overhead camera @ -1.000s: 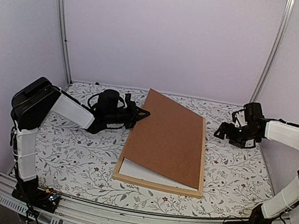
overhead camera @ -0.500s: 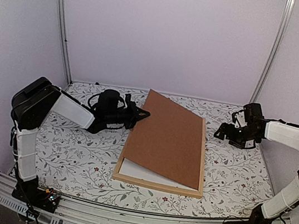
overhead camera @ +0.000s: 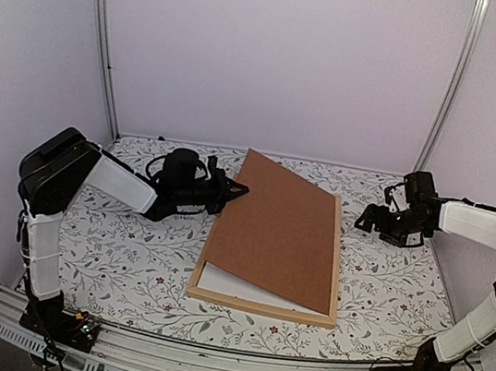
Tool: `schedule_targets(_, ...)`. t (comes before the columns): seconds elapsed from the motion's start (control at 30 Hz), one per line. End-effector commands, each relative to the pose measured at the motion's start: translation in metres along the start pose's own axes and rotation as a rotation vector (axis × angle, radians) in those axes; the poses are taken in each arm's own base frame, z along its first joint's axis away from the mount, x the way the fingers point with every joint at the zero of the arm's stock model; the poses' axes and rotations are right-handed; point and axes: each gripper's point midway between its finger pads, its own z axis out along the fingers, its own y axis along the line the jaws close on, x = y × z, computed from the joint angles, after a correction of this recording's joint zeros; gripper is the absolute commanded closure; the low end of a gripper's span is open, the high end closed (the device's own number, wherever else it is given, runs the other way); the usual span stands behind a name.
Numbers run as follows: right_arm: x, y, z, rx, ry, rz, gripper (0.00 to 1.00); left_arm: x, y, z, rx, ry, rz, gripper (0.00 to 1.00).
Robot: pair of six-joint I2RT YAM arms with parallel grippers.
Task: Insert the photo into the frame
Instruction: Place the backboard on the mat board.
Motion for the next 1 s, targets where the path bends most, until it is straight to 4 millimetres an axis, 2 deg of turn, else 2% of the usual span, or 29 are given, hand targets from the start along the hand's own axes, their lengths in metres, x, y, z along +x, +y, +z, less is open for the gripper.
schedule_targets(0.0,0.0004,0.0004,0.0033,-0.014,-0.001,-0.002,0.06,-0.0006,-0.0339,-0.0028,0.090,-0.003,0.024,1.00)
schedule_targets(0.63,-0.0011,0.0005,0.0056,-0.017,0.003,-0.002,0.06,0.0005,-0.0272,-0.0060,0.058,0.002,0.024,1.00)
schedule_targets(0.97,0.0035,-0.0006,0.0103,-0.020,0.017,0.000,0.06,0.0021,-0.0343,-0.0127,0.075,0.004,0.022,1.00)
